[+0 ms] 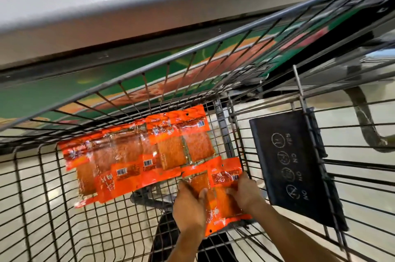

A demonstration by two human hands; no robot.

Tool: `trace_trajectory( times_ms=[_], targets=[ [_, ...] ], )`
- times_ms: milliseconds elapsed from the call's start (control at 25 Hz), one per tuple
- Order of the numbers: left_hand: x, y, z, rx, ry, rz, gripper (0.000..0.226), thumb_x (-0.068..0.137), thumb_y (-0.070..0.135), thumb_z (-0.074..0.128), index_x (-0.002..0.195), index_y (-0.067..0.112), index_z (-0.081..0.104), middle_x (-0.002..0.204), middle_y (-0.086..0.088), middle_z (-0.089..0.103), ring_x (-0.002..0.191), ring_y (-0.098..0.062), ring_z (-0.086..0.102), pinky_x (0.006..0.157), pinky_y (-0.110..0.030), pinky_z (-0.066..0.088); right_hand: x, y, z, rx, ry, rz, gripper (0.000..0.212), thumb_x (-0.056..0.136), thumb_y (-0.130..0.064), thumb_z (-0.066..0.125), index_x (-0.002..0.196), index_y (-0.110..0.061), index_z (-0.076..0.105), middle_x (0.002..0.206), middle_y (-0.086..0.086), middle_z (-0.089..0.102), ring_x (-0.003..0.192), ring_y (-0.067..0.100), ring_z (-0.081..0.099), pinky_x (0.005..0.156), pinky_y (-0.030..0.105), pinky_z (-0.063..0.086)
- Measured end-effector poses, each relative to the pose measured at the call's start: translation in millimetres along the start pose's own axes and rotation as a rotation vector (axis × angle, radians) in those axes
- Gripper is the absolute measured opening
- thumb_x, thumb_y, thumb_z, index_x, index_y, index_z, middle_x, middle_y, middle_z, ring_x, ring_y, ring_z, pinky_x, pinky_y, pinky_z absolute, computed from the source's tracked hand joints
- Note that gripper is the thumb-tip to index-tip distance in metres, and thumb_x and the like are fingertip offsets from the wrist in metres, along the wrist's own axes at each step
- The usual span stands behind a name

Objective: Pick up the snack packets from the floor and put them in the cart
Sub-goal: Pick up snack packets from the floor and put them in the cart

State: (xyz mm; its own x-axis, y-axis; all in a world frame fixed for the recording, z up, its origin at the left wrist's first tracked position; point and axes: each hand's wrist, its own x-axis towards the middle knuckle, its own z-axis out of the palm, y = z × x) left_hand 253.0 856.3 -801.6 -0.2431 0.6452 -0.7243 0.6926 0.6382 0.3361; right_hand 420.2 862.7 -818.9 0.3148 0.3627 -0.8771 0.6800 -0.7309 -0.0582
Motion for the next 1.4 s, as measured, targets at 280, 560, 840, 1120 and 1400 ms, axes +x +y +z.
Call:
trace_trajectory(
  times_ms=[280, 560, 840, 1120, 1400],
  targets=[
    [-10.6, 13.2, -22.5, 0.080, -0.053, 0.074, 0.039, 0.095, 0.007, 0.060, 0.130, 0.007, 0.042, 0.111, -0.003, 0.058, 0.099, -0.021, 0.061, 0.081, -0.030, 0.050, -21.0, -8.4, 2.4, -0.123, 0.108, 0.007, 0.033, 0.104, -0.015, 0.044, 0.135, -0.004, 0.043, 0.124, 0.014, 0.068, 0.115, 0.029, 0.066, 0.096, 0.037, 0.051],
    [-14.0, -2.0, -48.6, 0.486, -0.095, 0.145, 0.060, 0.099, 0.034, 0.054, 0.150, 0.014, 0.027, 0.131, -0.007, 0.061, 0.110, -0.026, 0.068, 0.082, -0.038, 0.055, -39.6, -13.5, -10.3, -0.400, 0.202, -0.066, 0.034, 0.103, -0.007, 0.036, 0.123, -0.011, 0.063, 0.123, 0.008, 0.069, 0.116, 0.026, 0.067, 0.095, 0.038, 0.053],
    [-41.7, 7.0, -115.5, 0.638, 0.036, 0.308, 0.062, 0.101, 0.046, 0.048, 0.152, 0.015, 0.029, 0.143, -0.008, 0.049, 0.128, -0.026, 0.053, 0.096, -0.039, 0.053, -107.0, -34.8, -38.4, -0.463, 0.305, -0.292, 0.034, 0.100, -0.021, 0.043, 0.132, -0.013, 0.050, 0.126, 0.010, 0.064, 0.117, 0.029, 0.062, 0.096, 0.039, 0.050],
    [-181.9, 12.3, -308.3, 0.478, 0.452, 0.480, 0.074, 0.093, 0.073, 0.035, 0.143, 0.021, 0.049, 0.144, -0.008, 0.054, 0.131, -0.029, 0.050, 0.107, -0.045, 0.044, -316.6, -117.8, -81.1, -0.436, 0.683, -0.645, 0.054, 0.096, -0.060, 0.040, 0.121, -0.017, 0.060, 0.110, 0.011, 0.064, 0.107, 0.033, 0.061, 0.092, 0.044, 0.049],
    [-341.9, -46.0, -497.0, 0.388, 0.739, 0.405, 0.072, 0.089, 0.074, 0.038, 0.132, 0.020, 0.057, 0.132, -0.007, 0.061, 0.121, -0.030, 0.055, 0.100, -0.043, 0.047, -547.5, -225.9, -76.9, -0.353, 0.747, -0.880, 0.094, 0.080, -0.081, 0.012, 0.135, -0.019, 0.056, 0.124, 0.016, 0.061, 0.117, 0.037, 0.058, 0.096, 0.046, 0.049]
  ],
)
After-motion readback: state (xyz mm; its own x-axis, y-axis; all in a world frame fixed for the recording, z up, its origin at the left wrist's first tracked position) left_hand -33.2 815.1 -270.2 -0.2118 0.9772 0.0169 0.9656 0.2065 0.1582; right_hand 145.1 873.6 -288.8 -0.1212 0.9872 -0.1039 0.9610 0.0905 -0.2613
